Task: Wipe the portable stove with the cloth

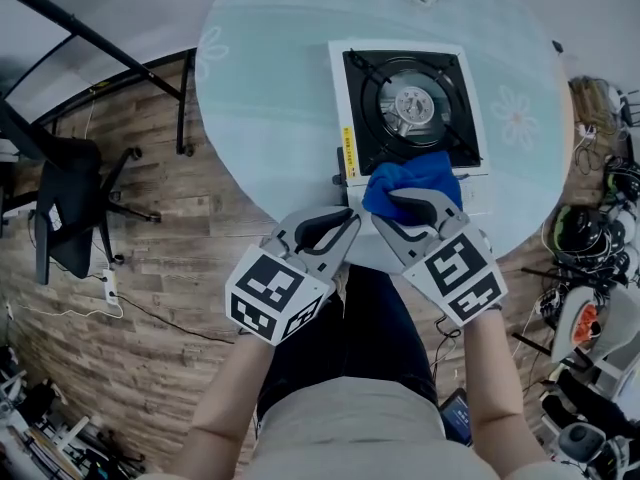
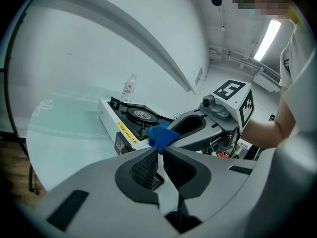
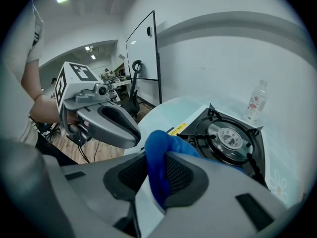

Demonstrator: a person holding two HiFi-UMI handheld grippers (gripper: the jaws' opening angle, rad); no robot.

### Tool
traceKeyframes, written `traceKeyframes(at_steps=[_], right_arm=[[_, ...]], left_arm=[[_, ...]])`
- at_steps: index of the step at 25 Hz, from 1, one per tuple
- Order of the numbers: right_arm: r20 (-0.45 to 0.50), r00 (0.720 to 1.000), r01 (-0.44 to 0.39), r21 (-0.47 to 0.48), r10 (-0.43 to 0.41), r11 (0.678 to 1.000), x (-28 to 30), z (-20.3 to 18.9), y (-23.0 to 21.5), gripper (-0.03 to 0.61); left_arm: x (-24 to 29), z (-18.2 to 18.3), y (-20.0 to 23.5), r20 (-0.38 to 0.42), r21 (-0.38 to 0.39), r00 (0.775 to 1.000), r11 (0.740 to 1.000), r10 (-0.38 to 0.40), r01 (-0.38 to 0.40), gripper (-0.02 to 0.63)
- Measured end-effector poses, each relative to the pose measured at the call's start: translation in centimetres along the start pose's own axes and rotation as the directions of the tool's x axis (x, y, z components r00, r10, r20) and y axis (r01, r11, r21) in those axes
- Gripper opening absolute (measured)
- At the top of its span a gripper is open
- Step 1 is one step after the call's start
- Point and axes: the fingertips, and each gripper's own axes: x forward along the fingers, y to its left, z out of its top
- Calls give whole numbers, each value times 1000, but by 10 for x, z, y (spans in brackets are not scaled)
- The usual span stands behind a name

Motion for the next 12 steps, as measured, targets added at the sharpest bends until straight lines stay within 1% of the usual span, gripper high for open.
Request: traceKeyframes(at_steps=[6, 8, 12], right_arm=[[-14, 999, -38, -23, 37, 999, 7, 5, 12, 109], [-13, 998, -54, -15, 54, 998, 8, 5, 12, 109], [0, 995, -101, -2, 101, 995, 10, 9, 15, 109]], left_arm=[[-10, -1, 10, 23, -13, 999, 999, 45, -44, 48], [-12, -1, 13, 29, -18, 998, 998, 59, -59, 48], [-17, -3, 14, 27, -5, 996, 997, 80, -80, 49]])
